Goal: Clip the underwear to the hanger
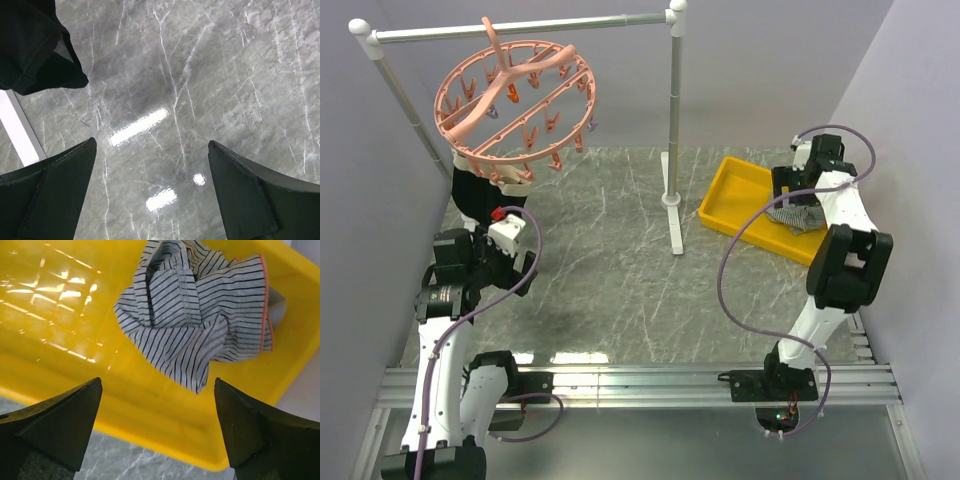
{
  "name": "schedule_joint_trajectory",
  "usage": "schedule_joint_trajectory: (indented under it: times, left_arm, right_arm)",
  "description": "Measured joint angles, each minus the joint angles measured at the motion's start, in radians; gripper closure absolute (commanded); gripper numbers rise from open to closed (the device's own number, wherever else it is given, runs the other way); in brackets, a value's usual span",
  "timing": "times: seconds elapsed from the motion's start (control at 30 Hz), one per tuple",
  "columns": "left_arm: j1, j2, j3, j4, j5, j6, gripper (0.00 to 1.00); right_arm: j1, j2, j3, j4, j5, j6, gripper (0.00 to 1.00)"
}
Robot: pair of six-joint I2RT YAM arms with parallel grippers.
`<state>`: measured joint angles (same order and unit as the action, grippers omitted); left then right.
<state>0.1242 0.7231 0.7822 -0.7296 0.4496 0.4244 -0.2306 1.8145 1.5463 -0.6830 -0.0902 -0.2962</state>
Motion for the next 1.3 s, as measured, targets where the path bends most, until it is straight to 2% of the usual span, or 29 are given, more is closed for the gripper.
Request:
schedule_joint_trajectory:
  times: [0.23,0.33,0.37,0.43,0.47,0.53,0.57,0.6,0.8,1.1,1.3]
  left_arm:
    - [0.0,-0.02,0.0,-0.017,-0.002,0.008,0.01]
    - [0.0,-0.028,0.0,-0.023,-0.002,0.01,0.01]
    - [0.0,-0.03,0.0,-0.024,-0.002,0.011,0.01]
    - [0.0,-0.035,0.0,-0.024,-0.002,0.012,0.01]
    - [0.0,-0.035,0.0,-0.024,-0.002,0.012,0.01]
    - [0.0,-0.035,0.0,-0.023,-0.002,0.011,0.02]
    - [0.0,-0.034,0.0,-0.022,-0.003,0.008,0.02]
    - [0.0,-0.034,0.0,-0.02,-0.003,0.007,0.03]
    - [0.0,-0.035,0.0,-0.016,0.011,0.007,0.07]
    - [0.0,-0.089,0.0,-0.024,0.101,0.066,0.07]
    - [0.0,-0.083,0.0,-0.045,0.159,0.111,0.08]
  right_arm:
    - [-0.011,0.207,0.087,-0.017,0.013,0.012,0.01]
    - [-0.012,0.258,0.09,-0.024,0.015,0.011,0.12]
    - [-0.012,0.271,0.09,-0.027,0.015,0.01,0.25]
    - [-0.012,0.289,0.09,-0.034,0.019,0.005,0.38]
    - [-0.013,0.295,0.09,-0.035,0.02,0.004,0.5]
    - [-0.013,0.3,0.09,-0.036,0.021,0.002,0.65]
    - [-0.014,0.301,0.09,-0.037,0.022,0.0,0.84]
    - [-0.016,0.301,0.091,-0.037,0.022,-0.009,1.0]
    - [-0.022,0.251,0.09,-0.048,0.008,-0.017,1.0]
    - [-0.018,-0.116,0.089,-0.071,-0.136,-0.124,1.0]
    - [0.043,-0.274,0.055,-0.112,-0.233,-0.219,1.0]
